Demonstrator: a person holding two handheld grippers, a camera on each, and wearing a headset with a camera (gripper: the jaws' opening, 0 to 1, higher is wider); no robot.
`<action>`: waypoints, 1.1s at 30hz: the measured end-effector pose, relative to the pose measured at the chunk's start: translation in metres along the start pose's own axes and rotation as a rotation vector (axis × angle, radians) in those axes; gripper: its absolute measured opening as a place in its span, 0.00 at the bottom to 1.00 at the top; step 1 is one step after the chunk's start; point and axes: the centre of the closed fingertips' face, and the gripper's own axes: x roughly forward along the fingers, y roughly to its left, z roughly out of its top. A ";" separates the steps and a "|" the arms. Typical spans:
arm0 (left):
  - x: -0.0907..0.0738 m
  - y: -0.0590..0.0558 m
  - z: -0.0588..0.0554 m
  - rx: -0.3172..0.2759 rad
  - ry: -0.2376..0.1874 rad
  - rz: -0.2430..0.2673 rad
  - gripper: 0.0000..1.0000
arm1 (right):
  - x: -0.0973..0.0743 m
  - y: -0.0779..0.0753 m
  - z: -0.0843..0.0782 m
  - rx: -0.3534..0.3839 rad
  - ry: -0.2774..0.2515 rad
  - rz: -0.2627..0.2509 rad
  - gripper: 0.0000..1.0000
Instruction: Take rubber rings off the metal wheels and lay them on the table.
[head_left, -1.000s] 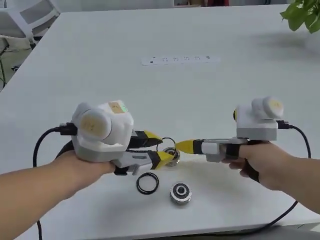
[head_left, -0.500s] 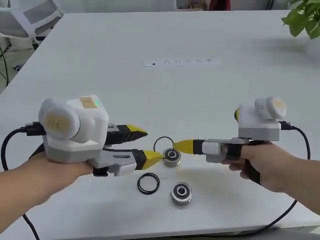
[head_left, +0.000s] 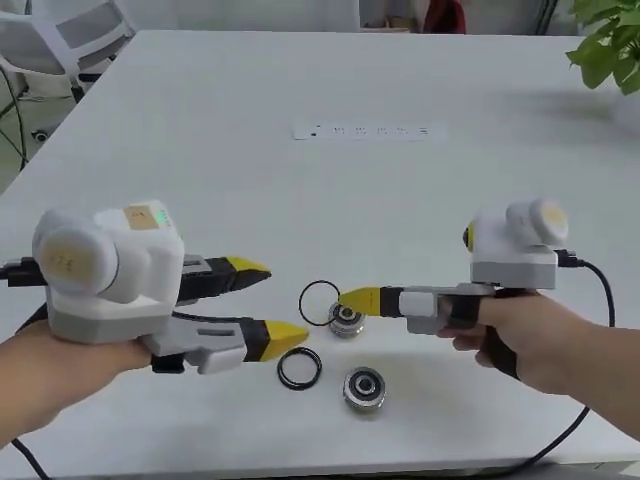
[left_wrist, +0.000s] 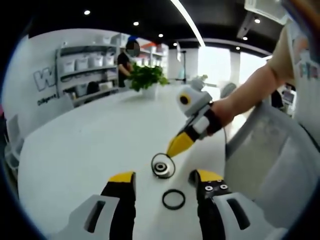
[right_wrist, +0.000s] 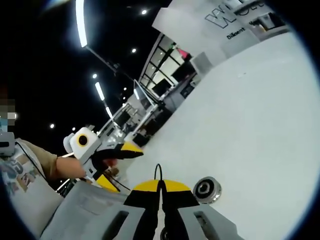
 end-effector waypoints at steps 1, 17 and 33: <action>-0.002 0.000 -0.002 -0.001 0.002 0.002 0.49 | 0.001 0.001 -0.001 0.001 0.003 0.002 0.00; -0.026 0.006 -0.022 -0.031 0.004 0.057 0.53 | 0.022 0.006 -0.032 0.037 0.122 -0.003 0.00; -0.039 0.009 -0.035 -0.059 0.009 0.089 0.51 | 0.028 -0.015 -0.055 0.089 0.209 -0.067 0.00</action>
